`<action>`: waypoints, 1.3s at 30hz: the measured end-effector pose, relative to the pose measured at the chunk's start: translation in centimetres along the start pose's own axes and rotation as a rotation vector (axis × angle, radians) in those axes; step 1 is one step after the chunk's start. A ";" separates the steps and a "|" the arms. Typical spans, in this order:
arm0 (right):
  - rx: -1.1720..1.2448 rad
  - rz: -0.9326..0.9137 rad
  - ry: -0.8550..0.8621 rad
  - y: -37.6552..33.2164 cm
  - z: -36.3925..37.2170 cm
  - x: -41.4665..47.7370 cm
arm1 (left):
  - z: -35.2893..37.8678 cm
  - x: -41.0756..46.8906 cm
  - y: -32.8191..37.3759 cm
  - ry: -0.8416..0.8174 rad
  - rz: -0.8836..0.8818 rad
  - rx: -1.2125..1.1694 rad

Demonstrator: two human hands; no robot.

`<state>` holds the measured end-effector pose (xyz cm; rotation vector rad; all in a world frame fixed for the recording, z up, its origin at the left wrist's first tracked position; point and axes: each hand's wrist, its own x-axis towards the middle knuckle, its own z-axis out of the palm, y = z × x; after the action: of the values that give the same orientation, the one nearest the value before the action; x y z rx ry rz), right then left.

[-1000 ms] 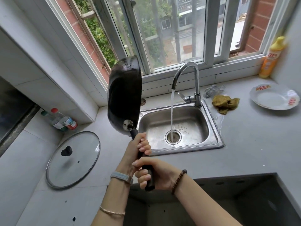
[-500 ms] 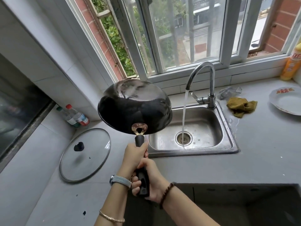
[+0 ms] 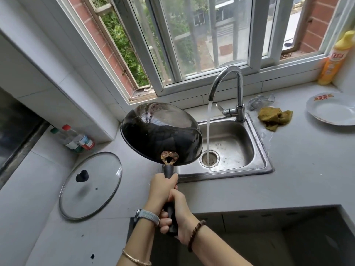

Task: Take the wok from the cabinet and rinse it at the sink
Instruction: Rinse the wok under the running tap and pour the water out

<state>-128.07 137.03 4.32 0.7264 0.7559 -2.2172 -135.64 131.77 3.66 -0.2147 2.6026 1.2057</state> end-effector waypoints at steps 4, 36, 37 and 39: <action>0.027 0.005 0.021 0.0 -0.9 -0.1 | 0.8 -0.2 0.0 -0.046 0.013 0.032; 0.076 -0.110 0.098 -0.8 -6.6 -3.7 | 6.5 -2.1 2.8 -0.339 0.029 -0.114; 0.073 -0.108 0.092 -0.8 -6.5 -3.6 | 6.4 -2.0 2.8 -0.336 0.027 -0.115; 0.070 -0.103 0.079 -0.9 -6.2 -3.6 | 6.0 -2.0 2.8 -0.328 0.021 -0.111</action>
<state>-124.80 143.31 2.87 0.8296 0.7737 -2.3294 -133.35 138.15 2.56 -0.0087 2.2649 1.2737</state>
